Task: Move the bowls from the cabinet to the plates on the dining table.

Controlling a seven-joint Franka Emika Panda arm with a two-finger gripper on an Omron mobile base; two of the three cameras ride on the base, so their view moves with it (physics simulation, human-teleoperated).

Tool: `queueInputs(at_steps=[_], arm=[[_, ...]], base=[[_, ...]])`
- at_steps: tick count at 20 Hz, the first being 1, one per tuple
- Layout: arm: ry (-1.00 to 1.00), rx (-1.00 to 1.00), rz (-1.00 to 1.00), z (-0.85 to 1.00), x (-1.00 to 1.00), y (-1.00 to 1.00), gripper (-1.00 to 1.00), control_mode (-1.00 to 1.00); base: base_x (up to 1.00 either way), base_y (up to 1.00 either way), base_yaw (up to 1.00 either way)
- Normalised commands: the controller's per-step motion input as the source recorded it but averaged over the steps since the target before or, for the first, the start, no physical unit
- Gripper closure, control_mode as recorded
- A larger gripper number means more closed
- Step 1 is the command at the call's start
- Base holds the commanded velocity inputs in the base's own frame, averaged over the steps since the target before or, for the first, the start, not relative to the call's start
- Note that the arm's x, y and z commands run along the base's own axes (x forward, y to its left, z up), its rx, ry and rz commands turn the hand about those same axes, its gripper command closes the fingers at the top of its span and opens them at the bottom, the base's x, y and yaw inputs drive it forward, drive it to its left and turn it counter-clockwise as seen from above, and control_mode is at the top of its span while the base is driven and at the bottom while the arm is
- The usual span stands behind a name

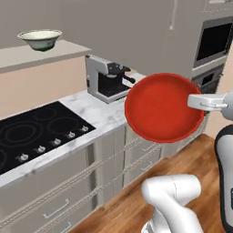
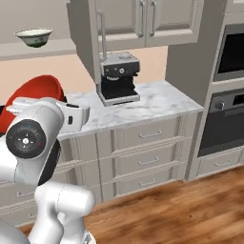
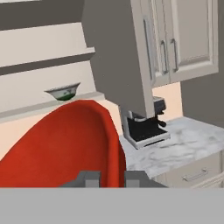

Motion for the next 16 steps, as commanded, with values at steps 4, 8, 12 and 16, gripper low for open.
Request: queueInputs(at_steps=[4, 8, 12, 16], arm=[[0.0, 0.0, 0.0, 0.0, 0.0, 0.0, 1.0, 1.0], [0.0, 0.0, 0.0, 0.0, 0.0, 0.0, 1.0, 1.0], [0.0, 0.0, 0.0, 0.0, 0.0, 0.0, 1.0, 1.0], [0.0, 0.0, 0.0, 0.0, 0.0, 0.0, 1.0, 1.0]], base=[[0.0, -0.31, -0.34], [0.0, -0.31, -0.35], [0.0, -0.31, -0.35], [0.0, -0.28, -0.37]])
